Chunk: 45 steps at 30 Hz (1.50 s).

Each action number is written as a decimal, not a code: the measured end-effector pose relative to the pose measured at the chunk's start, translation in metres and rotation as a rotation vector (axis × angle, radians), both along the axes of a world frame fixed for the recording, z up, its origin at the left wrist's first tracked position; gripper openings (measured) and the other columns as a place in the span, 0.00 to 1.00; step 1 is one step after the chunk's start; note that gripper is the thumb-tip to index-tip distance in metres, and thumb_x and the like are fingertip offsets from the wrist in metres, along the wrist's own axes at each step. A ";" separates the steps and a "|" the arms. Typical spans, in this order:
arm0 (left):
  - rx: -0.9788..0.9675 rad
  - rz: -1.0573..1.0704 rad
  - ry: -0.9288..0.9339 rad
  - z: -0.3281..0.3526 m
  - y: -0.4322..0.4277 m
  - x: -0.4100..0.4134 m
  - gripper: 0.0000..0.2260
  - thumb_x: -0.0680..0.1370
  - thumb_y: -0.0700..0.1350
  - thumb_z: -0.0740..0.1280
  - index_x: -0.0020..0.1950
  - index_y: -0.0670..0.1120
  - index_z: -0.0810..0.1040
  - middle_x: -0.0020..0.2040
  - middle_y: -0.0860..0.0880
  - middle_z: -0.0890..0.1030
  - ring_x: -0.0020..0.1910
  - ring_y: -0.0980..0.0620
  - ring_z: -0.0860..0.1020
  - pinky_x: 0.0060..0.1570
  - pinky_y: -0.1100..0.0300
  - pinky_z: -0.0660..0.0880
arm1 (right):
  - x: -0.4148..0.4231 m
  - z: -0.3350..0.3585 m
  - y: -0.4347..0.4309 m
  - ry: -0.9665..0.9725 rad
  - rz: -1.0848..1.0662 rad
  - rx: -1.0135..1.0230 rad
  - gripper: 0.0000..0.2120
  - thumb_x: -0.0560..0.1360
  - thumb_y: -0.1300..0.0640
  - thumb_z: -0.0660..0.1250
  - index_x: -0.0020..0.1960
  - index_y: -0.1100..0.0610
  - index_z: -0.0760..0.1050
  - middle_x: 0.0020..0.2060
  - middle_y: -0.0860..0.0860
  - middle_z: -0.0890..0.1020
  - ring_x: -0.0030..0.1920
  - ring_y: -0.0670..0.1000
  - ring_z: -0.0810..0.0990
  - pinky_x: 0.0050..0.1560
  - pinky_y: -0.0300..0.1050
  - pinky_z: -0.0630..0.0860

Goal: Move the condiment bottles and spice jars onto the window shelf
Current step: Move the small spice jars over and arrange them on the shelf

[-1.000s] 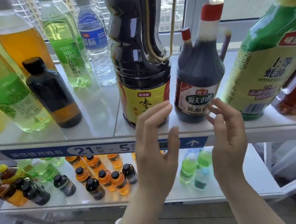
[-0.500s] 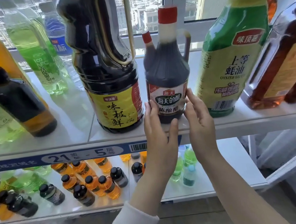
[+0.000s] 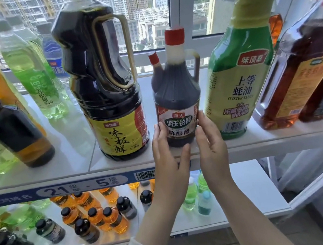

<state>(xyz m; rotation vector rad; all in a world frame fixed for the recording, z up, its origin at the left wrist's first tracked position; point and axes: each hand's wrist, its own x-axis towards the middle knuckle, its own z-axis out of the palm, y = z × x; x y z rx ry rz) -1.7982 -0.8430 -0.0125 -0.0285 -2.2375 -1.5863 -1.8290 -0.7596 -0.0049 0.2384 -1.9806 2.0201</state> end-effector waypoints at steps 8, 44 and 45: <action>0.020 0.207 0.301 -0.001 0.017 0.011 0.18 0.78 0.47 0.58 0.68 0.49 0.66 0.68 0.50 0.68 0.70 0.57 0.65 0.68 0.56 0.66 | 0.023 -0.006 0.040 0.165 -0.208 0.011 0.13 0.75 0.49 0.57 0.55 0.42 0.76 0.55 0.45 0.79 0.59 0.48 0.77 0.59 0.43 0.74; 0.065 0.062 0.245 0.000 0.172 -0.011 0.18 0.78 0.49 0.56 0.69 0.53 0.63 0.69 0.57 0.67 0.70 0.59 0.65 0.69 0.60 0.64 | -0.009 0.000 0.172 0.077 -0.268 -0.029 0.14 0.75 0.55 0.58 0.59 0.46 0.69 0.61 0.49 0.72 0.62 0.43 0.73 0.61 0.33 0.70; 0.079 0.005 0.194 0.003 0.180 -0.017 0.19 0.78 0.51 0.56 0.69 0.54 0.62 0.69 0.60 0.65 0.70 0.61 0.64 0.69 0.61 0.62 | -0.013 0.001 0.179 0.058 -0.294 -0.045 0.15 0.75 0.54 0.58 0.61 0.48 0.69 0.62 0.49 0.72 0.62 0.41 0.72 0.61 0.33 0.70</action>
